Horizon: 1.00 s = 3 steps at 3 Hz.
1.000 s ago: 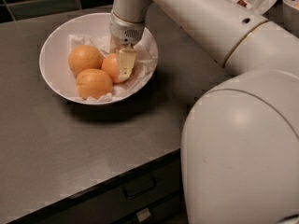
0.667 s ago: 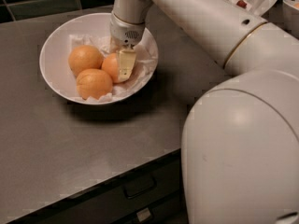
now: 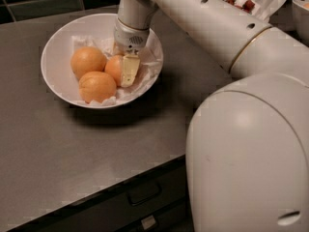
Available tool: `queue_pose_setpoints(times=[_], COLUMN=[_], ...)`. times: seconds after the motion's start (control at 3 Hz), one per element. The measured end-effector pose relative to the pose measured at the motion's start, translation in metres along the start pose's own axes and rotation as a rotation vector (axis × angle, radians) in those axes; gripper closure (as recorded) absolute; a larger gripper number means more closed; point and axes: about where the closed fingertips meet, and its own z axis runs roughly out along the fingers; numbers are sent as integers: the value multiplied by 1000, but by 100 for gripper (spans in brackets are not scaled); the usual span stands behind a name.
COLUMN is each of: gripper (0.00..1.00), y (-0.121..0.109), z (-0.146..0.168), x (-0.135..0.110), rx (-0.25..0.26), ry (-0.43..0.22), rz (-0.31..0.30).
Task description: Pick orange from white bowl
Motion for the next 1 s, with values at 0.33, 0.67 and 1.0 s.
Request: queue_pose_setpoints(times=[0.33,0.67,1.0], gripper=[57,81,100], y=[-1,-1,-1], z=[5,5,5], x=[0,0,0], rx=[-12,-12,-11], ry=[-15,-15,-15], rz=[-1,-1,-1])
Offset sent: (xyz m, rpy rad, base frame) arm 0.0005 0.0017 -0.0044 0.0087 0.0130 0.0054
